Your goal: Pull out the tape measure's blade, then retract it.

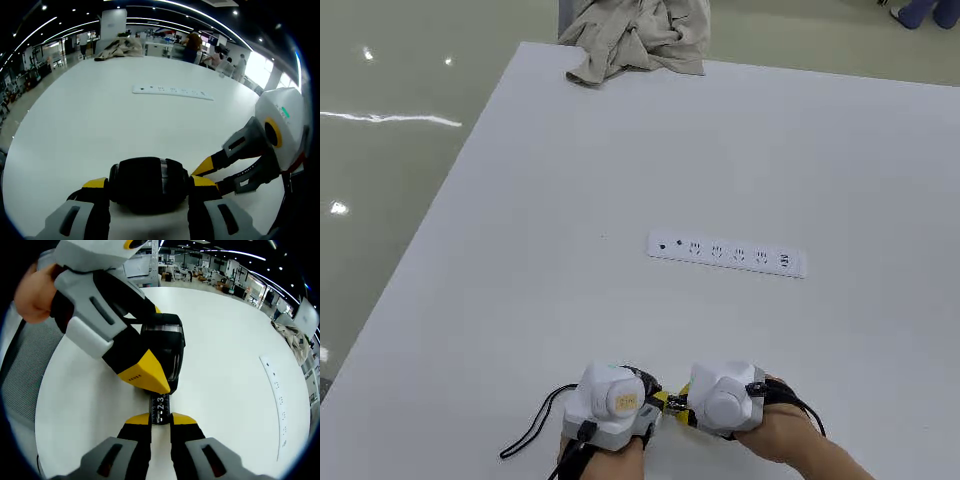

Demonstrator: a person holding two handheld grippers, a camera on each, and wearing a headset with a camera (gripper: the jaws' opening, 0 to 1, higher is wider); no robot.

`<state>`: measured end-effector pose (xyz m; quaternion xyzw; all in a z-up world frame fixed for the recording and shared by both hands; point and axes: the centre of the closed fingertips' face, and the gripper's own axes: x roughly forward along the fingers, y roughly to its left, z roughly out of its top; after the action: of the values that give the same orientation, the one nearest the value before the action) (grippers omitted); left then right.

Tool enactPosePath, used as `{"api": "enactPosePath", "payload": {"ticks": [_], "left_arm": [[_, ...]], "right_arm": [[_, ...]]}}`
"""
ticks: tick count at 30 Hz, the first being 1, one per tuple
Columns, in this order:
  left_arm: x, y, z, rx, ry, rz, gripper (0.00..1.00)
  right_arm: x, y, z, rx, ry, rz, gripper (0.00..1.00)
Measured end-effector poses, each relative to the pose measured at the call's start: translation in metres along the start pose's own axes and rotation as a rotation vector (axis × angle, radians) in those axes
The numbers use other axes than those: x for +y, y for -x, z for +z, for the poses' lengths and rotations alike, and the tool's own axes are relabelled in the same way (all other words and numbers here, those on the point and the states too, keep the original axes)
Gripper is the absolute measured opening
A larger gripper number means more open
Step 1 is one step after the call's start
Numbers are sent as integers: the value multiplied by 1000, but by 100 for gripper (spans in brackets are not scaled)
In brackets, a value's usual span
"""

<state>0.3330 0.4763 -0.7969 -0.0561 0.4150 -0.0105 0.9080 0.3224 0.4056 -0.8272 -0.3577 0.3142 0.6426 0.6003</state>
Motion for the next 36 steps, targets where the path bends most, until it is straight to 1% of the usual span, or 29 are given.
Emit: {"api": "enactPosePath", "payload": {"ticks": [4, 18, 31, 36], "left_arm": [[0, 0, 0, 1, -3, -3, 60], [0, 0, -1, 3, -7, -4, 60], [0, 0, -1, 3, -8, -5, 60], [0, 0, -1, 3, -9, -6, 60]], "right_arm": [[1, -2, 5, 0, 4, 4, 13], [1, -8, 13, -5, 18, 17, 13], [2, -10, 15, -2, 23, 26, 13], [2, -13, 15, 5, 46, 30, 13]]}}
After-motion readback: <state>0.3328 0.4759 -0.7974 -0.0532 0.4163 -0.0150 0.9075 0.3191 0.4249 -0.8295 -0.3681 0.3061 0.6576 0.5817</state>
